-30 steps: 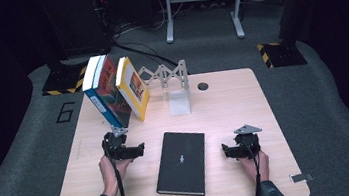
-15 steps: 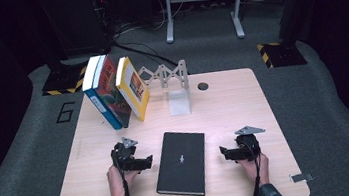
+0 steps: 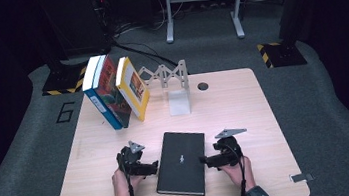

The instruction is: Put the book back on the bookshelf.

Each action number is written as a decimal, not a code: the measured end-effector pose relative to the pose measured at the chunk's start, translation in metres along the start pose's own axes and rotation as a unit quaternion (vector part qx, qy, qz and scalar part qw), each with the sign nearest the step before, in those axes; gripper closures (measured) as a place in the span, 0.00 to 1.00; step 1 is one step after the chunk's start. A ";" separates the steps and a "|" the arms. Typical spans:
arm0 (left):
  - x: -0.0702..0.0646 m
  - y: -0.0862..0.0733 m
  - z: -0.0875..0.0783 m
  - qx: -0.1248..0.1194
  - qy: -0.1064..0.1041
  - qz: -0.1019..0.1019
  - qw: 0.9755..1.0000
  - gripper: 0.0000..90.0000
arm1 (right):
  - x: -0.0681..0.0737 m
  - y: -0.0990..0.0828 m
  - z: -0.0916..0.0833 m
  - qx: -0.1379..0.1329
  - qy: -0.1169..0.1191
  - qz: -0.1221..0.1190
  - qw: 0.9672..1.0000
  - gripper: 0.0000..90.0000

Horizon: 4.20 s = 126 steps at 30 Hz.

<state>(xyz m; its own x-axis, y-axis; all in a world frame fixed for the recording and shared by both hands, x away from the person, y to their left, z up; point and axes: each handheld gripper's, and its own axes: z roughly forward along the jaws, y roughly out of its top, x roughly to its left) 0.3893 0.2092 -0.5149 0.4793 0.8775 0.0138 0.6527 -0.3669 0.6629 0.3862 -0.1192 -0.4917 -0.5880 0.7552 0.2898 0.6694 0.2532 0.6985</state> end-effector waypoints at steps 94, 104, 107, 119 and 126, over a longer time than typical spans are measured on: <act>-0.059 0.045 0.044 -0.021 -0.037 -0.026 0.999 0.01 | -0.059 0.012 -0.016 0.076 -0.053 -0.006 0.996 0.13; -0.066 0.054 0.052 -0.019 -0.040 -0.028 0.999 0.01 | -0.071 0.014 -0.021 0.076 -0.061 0.000 0.995 0.13; -0.068 0.056 0.055 -0.021 -0.045 -0.032 0.998 0.01 | -0.077 0.014 -0.022 0.072 -0.062 -0.003 0.995 0.13; -0.076 0.067 0.065 -0.021 -0.047 -0.035 0.998 0.01 | -0.088 0.016 -0.028 0.074 -0.073 0.010 0.994 0.14; -0.081 0.073 0.069 -0.017 -0.049 -0.028 0.998 0.01 | -0.096 0.015 -0.033 0.071 -0.079 0.018 0.994 0.14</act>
<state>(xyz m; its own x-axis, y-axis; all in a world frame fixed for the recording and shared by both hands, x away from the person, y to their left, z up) 0.4385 0.0900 -0.5196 0.4991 0.8612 -0.0956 0.6608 -0.3070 0.6849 0.4374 -0.2074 -0.4879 -0.4903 0.8486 0.1987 0.7529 0.2975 0.5870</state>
